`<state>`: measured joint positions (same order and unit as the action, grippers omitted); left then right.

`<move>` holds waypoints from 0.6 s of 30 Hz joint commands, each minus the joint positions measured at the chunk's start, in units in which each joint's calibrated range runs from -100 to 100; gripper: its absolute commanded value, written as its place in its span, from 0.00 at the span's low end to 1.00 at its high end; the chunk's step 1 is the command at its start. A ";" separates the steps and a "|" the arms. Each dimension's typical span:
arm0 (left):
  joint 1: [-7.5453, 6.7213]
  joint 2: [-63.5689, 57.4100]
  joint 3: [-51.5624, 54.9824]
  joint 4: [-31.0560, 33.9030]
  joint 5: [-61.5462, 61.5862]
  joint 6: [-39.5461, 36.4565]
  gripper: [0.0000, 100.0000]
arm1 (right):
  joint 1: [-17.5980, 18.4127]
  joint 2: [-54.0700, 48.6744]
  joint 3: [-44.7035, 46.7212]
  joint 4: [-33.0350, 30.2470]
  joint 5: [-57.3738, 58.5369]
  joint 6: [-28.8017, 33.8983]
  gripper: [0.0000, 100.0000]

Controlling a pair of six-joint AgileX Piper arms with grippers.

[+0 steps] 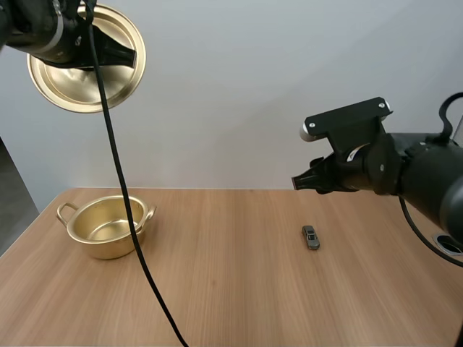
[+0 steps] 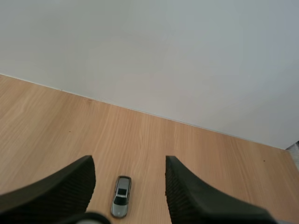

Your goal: Open the pot, put the car inside, and close it

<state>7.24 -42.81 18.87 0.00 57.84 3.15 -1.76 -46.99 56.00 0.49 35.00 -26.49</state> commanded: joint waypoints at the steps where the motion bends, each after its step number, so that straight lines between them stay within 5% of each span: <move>1: 0.00 -1.85 0.01 0.00 -0.16 0.05 0.00 | 0.01 24.16 -2.02 0.16 0.18 0.47 0.77; 18: 0.00 -6.30 0.01 0.00 -0.18 -0.30 0.00 | -0.61 38.35 -6.81 0.02 -2.59 0.56 0.77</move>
<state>7.24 -49.11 18.87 0.00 57.64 2.90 -2.20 -12.45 49.50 0.50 32.42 -25.93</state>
